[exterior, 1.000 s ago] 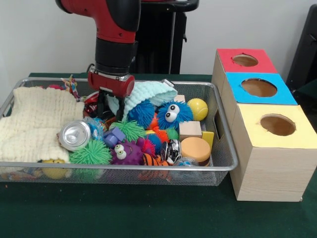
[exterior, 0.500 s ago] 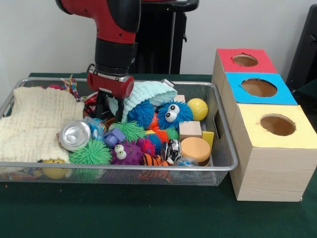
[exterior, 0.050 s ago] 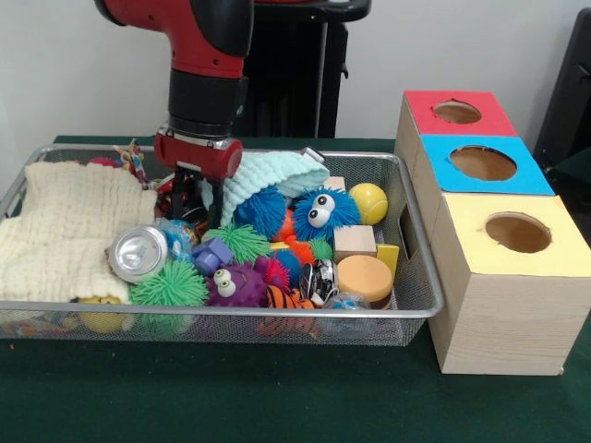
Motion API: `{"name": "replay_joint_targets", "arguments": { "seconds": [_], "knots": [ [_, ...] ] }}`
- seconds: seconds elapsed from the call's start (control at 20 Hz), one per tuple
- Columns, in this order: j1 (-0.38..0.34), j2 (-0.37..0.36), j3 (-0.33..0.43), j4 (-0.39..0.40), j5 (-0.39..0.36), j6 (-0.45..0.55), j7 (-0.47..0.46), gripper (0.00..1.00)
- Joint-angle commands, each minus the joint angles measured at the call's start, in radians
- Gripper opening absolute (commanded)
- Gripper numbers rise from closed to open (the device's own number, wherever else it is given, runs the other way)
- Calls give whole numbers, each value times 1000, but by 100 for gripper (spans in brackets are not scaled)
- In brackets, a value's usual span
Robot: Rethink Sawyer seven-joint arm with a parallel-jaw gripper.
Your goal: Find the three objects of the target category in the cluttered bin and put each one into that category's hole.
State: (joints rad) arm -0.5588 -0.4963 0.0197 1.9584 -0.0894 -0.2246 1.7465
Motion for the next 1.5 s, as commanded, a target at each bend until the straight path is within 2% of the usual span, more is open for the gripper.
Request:
{"name": "replay_joint_targets", "arguments": {
  "seconds": [0.05, 0.25, 0.75, 1.5],
  "knots": [
    [-122, -32, 187, 5, -72, 39, 163, 100],
    [-138, -40, 194, -6, -80, 58, 147, 100],
    [-103, 10, 162, -40, -70, 4, 149, 100],
    [-49, 31, 116, -56, -39, -41, 170, 100]
  ]
}}
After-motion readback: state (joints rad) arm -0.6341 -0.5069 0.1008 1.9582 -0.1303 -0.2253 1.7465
